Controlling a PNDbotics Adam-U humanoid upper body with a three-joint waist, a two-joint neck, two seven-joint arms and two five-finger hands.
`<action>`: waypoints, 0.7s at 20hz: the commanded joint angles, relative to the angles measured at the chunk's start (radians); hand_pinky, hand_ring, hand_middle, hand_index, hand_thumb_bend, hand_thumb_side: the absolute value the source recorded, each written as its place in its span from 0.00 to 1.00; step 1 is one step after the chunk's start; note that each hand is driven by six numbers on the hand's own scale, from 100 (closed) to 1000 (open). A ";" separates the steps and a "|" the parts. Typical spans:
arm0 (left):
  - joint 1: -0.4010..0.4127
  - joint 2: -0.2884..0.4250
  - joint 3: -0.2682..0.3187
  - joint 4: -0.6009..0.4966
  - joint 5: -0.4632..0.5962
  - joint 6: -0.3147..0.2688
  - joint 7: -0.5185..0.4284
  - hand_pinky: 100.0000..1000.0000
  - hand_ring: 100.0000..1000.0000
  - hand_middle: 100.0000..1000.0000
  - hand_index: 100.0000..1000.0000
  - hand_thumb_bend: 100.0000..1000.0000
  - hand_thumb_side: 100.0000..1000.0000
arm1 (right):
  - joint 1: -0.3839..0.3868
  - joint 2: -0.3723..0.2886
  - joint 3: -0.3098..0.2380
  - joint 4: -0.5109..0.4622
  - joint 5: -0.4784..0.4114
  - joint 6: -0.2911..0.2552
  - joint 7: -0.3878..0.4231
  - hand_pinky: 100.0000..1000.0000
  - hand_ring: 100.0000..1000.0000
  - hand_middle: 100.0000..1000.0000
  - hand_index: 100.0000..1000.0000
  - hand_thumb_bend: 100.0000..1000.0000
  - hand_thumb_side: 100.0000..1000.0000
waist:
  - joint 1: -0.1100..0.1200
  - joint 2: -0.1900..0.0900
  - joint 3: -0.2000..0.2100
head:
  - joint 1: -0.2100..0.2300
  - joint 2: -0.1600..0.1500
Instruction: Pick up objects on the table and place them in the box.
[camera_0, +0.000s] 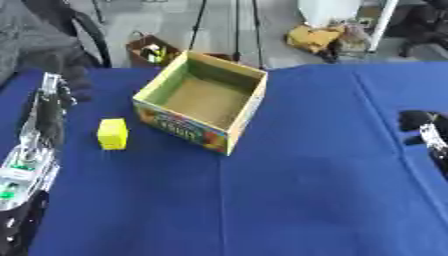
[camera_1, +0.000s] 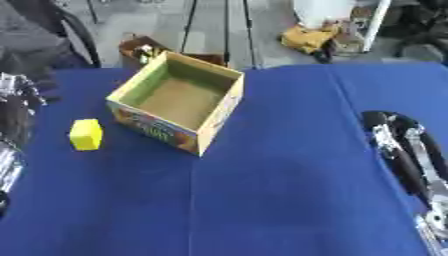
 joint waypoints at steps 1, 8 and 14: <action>-0.011 0.019 0.000 -0.011 0.000 -0.002 -0.004 0.69 0.75 0.70 0.74 0.67 0.90 | -0.009 -0.021 -0.004 -0.007 -0.007 0.000 -0.002 0.56 0.69 0.65 0.76 0.00 1.00 | 0.000 -0.011 -0.002 | 0.000 -0.002; -0.010 0.026 -0.001 -0.010 -0.020 0.003 -0.035 0.69 0.75 0.70 0.74 0.65 0.77 | -0.007 -0.022 -0.003 -0.006 -0.007 0.001 -0.001 0.56 0.69 0.65 0.76 0.00 1.00 | 0.000 -0.011 -0.002 | 0.001 -0.002; -0.013 0.090 -0.052 -0.019 -0.089 0.042 -0.110 0.73 0.77 0.72 0.77 0.56 0.43 | -0.008 -0.025 -0.001 -0.006 -0.005 0.000 0.001 0.56 0.69 0.65 0.76 0.00 1.00 | 0.004 -0.013 -0.004 | 0.002 -0.002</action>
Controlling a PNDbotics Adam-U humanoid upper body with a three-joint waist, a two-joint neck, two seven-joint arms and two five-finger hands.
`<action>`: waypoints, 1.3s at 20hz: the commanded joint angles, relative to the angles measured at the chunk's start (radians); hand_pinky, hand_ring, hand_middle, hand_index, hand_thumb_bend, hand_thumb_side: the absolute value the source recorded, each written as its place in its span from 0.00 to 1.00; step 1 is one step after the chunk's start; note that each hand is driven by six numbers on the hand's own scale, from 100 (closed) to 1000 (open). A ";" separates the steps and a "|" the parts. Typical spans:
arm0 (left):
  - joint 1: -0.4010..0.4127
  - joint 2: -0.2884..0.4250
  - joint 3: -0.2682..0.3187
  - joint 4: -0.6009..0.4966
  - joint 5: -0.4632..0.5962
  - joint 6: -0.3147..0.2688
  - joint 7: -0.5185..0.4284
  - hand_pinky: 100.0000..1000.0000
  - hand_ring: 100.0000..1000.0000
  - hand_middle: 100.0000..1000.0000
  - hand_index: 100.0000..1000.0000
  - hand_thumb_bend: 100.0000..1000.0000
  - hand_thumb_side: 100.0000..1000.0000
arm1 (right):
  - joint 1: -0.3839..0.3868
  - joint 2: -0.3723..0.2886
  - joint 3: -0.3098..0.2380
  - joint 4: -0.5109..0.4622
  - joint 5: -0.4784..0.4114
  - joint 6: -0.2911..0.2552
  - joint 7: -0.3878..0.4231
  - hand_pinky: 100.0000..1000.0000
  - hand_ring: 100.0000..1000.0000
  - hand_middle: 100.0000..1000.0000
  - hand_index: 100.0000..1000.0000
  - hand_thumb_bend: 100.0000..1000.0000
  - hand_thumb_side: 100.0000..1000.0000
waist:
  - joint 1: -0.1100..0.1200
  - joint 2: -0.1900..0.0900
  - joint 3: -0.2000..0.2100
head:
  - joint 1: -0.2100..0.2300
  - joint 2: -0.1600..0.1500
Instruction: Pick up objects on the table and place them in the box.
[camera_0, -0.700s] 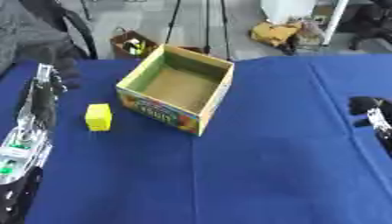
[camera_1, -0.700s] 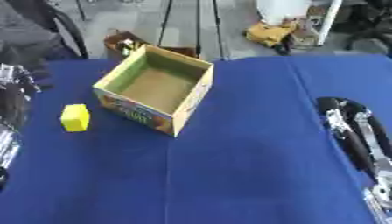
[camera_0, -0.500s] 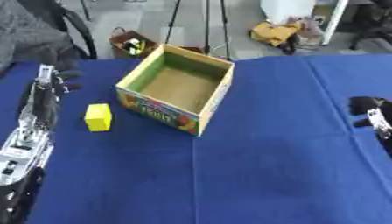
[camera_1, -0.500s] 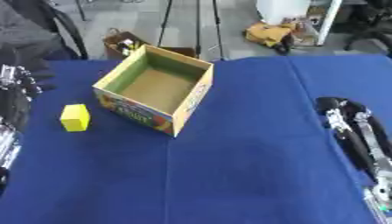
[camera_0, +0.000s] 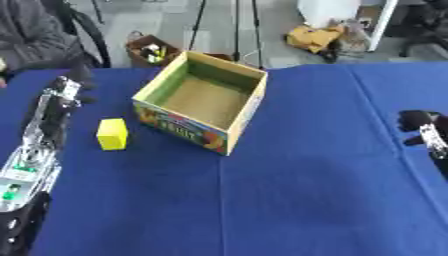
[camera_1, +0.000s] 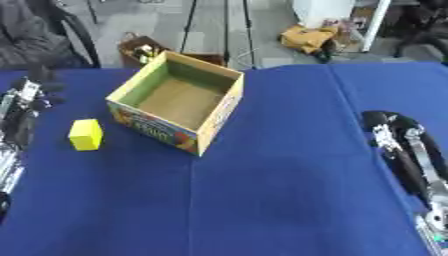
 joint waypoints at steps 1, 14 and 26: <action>-0.019 0.071 -0.029 -0.014 -0.044 0.024 -0.043 0.73 0.77 0.72 0.77 0.56 0.43 | -0.007 -0.028 -0.004 -0.006 -0.004 0.000 0.001 0.56 0.69 0.65 0.76 0.00 1.00 | 0.004 -0.014 0.002 | 0.001 -0.001; -0.134 0.350 -0.221 0.126 -0.220 0.177 -0.220 0.79 0.73 0.70 0.80 0.72 0.33 | -0.010 -0.032 0.004 -0.009 -0.003 -0.002 0.009 0.56 0.69 0.65 0.76 0.00 1.00 | 0.007 -0.016 -0.011 | 0.015 -0.005; -0.158 0.365 -0.184 0.173 -0.382 0.111 -0.368 0.80 0.73 0.70 0.80 0.69 0.30 | -0.009 -0.031 0.004 -0.009 -0.004 -0.002 0.011 0.56 0.69 0.65 0.76 0.00 1.00 | 0.006 -0.015 -0.018 | 0.015 -0.004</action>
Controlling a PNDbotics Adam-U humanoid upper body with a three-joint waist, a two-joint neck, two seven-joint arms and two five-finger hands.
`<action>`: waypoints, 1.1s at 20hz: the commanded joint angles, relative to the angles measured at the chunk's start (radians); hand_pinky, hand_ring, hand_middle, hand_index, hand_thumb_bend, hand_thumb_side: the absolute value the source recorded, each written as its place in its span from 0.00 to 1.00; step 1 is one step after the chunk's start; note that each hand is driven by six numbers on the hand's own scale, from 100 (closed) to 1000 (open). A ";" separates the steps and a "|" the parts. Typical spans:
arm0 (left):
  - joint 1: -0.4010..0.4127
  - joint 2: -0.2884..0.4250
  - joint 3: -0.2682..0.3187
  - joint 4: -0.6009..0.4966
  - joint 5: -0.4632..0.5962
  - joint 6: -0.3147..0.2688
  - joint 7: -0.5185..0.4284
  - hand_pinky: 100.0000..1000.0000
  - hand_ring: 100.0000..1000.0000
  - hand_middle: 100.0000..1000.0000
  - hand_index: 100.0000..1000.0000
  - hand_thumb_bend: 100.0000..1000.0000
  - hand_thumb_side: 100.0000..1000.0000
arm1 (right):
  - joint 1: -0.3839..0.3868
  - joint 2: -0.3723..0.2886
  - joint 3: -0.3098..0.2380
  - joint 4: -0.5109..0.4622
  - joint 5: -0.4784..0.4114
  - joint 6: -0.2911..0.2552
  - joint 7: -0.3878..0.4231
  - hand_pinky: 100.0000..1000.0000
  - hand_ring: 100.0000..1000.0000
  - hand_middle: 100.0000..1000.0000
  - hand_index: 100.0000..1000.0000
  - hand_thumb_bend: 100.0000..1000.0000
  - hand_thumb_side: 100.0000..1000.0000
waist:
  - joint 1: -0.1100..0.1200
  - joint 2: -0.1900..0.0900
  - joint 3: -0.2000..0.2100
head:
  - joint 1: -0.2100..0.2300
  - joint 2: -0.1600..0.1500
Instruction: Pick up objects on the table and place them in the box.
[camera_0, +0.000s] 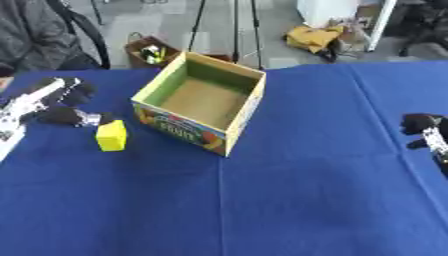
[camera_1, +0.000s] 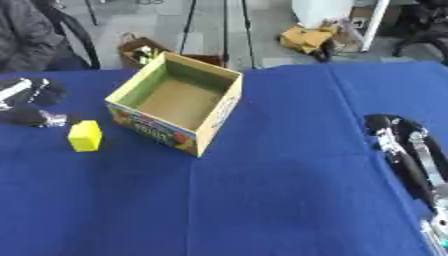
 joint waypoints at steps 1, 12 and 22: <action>-0.019 0.029 0.027 0.000 -0.044 -0.019 -0.033 0.80 0.73 0.70 0.80 0.69 0.30 | -0.009 -0.023 -0.006 -0.009 -0.004 -0.002 0.002 0.56 0.69 0.65 0.76 0.00 1.00 | 0.001 -0.012 0.000 | -0.001 -0.004; -0.028 0.000 0.060 0.008 -0.194 -0.071 -0.106 0.81 0.74 0.70 0.80 0.66 0.28 | -0.006 -0.024 -0.009 -0.010 -0.005 -0.003 0.001 0.56 0.69 0.65 0.76 0.00 1.00 | -0.001 -0.012 0.001 | -0.002 -0.004; -0.028 -0.026 0.097 -0.002 -0.332 -0.114 -0.144 0.81 0.74 0.70 0.80 0.64 0.29 | -0.004 -0.023 -0.011 -0.010 -0.005 -0.003 0.000 0.56 0.69 0.65 0.76 0.00 1.00 | -0.002 -0.012 0.001 | -0.004 -0.004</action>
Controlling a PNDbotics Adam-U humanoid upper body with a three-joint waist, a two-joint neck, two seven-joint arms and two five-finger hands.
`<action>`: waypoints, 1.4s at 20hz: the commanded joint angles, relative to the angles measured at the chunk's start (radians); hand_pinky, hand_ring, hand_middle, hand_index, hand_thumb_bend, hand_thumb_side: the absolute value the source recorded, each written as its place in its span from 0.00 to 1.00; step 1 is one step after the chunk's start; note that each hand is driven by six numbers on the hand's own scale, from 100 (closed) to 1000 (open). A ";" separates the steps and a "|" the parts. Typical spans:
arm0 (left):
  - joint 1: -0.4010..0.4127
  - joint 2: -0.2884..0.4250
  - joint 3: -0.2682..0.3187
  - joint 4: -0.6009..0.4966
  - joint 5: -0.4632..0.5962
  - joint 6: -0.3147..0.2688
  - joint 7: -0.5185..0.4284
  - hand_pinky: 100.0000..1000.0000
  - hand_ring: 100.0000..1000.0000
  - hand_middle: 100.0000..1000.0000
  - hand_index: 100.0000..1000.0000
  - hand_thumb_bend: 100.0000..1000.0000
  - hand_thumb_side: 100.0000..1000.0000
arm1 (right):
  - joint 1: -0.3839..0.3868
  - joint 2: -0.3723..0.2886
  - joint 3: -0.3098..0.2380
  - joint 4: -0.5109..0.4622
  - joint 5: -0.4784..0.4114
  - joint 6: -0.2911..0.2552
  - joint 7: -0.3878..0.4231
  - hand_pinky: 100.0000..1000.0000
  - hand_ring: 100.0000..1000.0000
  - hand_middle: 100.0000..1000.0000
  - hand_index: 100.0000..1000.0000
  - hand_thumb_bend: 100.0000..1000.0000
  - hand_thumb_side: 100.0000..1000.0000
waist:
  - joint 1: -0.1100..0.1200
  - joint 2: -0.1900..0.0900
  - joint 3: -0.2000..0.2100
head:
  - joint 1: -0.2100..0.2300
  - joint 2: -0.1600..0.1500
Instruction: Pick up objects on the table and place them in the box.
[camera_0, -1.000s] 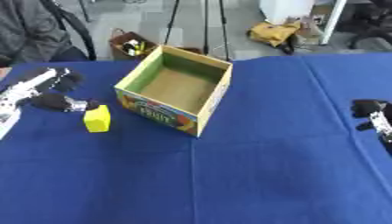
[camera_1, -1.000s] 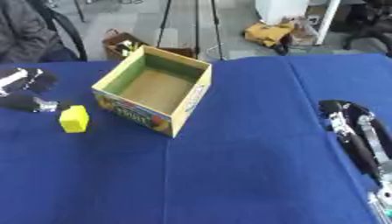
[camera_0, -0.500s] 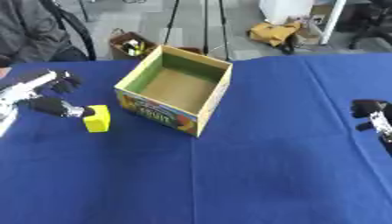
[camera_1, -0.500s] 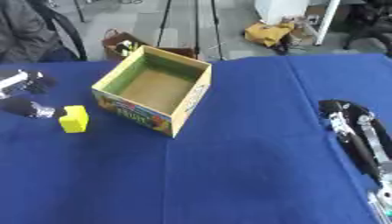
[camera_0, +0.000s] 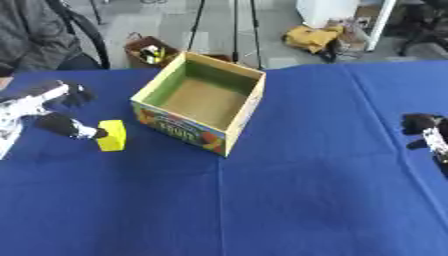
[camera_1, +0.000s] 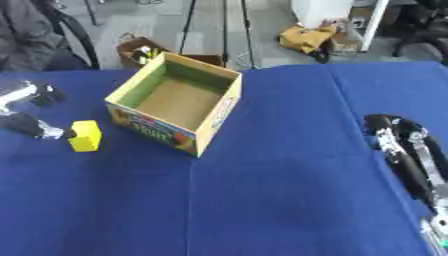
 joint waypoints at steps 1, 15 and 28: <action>-0.019 0.017 0.028 -0.020 -0.046 -0.014 -0.012 0.81 0.74 0.70 0.80 0.64 0.29 | -0.005 -0.023 -0.010 -0.010 -0.005 -0.003 0.000 0.56 0.69 0.65 0.76 0.00 1.00 | -0.001 -0.012 0.000 | -0.003 -0.004; -0.023 -0.023 0.069 -0.034 -0.248 -0.074 -0.049 0.81 0.74 0.70 0.80 0.62 0.28 | -0.002 -0.023 -0.011 -0.010 -0.004 -0.003 0.000 0.56 0.69 0.65 0.76 0.00 1.00 | -0.001 -0.013 -0.001 | -0.006 -0.004; -0.029 -0.066 0.096 -0.032 -0.437 -0.133 -0.060 0.81 0.75 0.70 0.80 0.60 0.29 | -0.003 -0.023 -0.012 -0.012 -0.005 -0.004 0.001 0.56 0.69 0.65 0.76 0.00 1.00 | -0.003 -0.012 0.001 | -0.007 -0.007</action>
